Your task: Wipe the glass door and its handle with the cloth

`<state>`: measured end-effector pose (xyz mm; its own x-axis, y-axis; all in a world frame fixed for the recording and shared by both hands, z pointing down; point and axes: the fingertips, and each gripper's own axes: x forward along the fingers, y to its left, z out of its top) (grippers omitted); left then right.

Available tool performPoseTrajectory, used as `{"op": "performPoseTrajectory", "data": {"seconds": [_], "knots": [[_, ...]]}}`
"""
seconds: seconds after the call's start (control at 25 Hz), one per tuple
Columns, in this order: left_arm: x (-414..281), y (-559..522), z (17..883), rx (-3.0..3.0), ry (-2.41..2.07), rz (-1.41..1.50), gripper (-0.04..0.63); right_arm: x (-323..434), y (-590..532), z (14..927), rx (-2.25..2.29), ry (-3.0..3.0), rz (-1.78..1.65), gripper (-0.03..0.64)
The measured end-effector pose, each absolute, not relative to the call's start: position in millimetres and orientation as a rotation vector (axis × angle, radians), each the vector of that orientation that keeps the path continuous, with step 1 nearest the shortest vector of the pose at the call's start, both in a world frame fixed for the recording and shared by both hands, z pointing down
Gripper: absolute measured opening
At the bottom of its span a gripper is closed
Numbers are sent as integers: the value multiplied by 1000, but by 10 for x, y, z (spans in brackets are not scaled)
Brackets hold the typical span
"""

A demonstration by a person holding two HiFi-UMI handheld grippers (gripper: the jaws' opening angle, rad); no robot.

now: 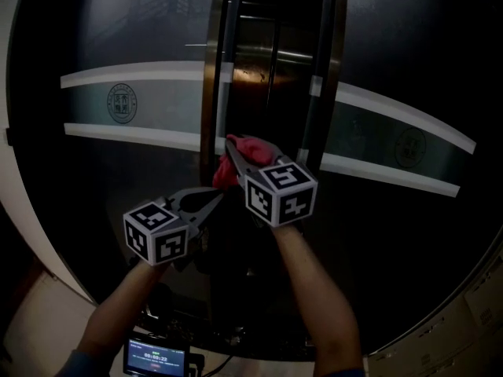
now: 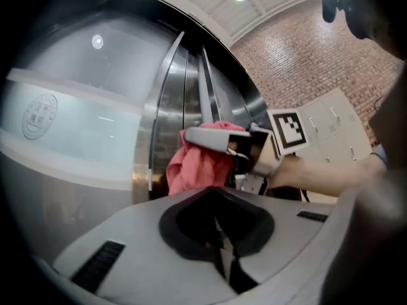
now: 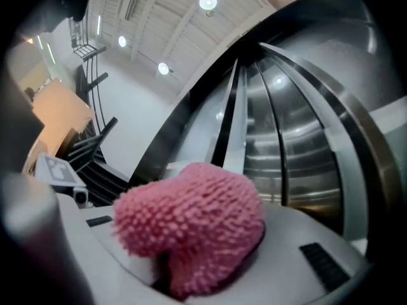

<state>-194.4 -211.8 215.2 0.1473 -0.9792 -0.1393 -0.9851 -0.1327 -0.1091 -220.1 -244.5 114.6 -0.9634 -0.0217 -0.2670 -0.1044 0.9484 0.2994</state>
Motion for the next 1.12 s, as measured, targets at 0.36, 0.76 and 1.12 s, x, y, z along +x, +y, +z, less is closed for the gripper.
{"op": "performPoseTrajectory", "data": {"seconds": [0.36,0.76,1.12], "knots": [[-2569,-1627,2089,-2131,2095,8,14,-2817,-1986,-381,-77,2704,582,51],[-2662,-1578,2261,-2154,2105,22,14,-2879,-2074,402,-105,2766,498,51],[-2553,-1707,2527,-2184,2109,18,14,-2874,-2165,2114,-157,2858,324,51]]}}
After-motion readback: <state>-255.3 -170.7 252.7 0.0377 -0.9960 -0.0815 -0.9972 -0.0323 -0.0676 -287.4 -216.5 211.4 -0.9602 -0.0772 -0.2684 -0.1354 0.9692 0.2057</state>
